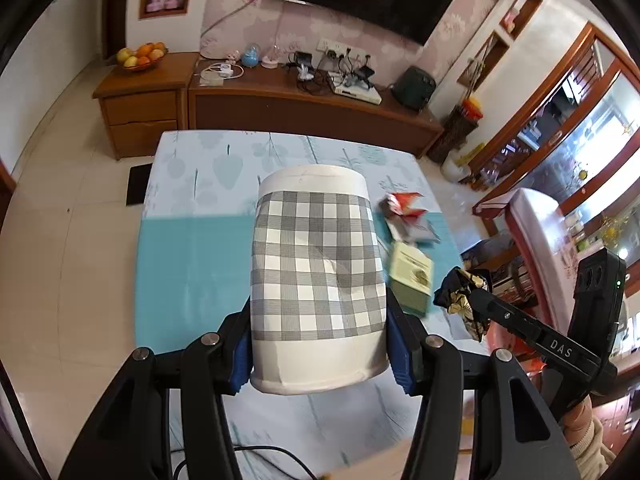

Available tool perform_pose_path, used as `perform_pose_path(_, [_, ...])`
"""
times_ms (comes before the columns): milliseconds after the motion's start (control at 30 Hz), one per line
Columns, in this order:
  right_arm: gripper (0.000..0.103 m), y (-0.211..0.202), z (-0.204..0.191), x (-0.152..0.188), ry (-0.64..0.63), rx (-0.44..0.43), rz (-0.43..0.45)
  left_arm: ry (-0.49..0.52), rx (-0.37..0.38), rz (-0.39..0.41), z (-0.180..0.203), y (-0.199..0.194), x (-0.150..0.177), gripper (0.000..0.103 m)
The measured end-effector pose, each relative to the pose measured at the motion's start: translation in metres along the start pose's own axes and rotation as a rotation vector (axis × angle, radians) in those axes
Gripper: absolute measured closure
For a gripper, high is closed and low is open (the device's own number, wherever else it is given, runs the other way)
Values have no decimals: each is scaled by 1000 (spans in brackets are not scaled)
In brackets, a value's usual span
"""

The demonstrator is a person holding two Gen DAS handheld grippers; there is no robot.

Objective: Collect trash
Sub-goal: 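Carry the checkered cup and black-gold wrapper in both tools over the bin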

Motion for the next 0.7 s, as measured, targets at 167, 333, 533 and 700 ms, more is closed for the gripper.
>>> perform_pose_path(167, [55, -52, -7, 54, -81, -85, -11, -41, -27, 39, 26, -47, 82, 50])
perform_pose_path(333, [55, -82, -1, 123, -119, -104, -82, -98, -51, 11, 43, -70, 169, 50])
perform_pose_path(533, [55, -102, 19, 189, -66, -119, -147, -56, -111, -62, 59, -80, 253, 50])
perform_pose_path(700, [55, -102, 39, 236, 8, -105, -198, -10, -125, -139, 63, -70, 298, 50])
Point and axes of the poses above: each gripper's, at about its wrist camera, not at the fingertips, and y roughly the way its jaws point, z to its right, x to its underside, the point moved 5 cm from there along y, roughly the way its jaws point, and after that the axes turned 2 degrees about z, right-handed, at the moved point
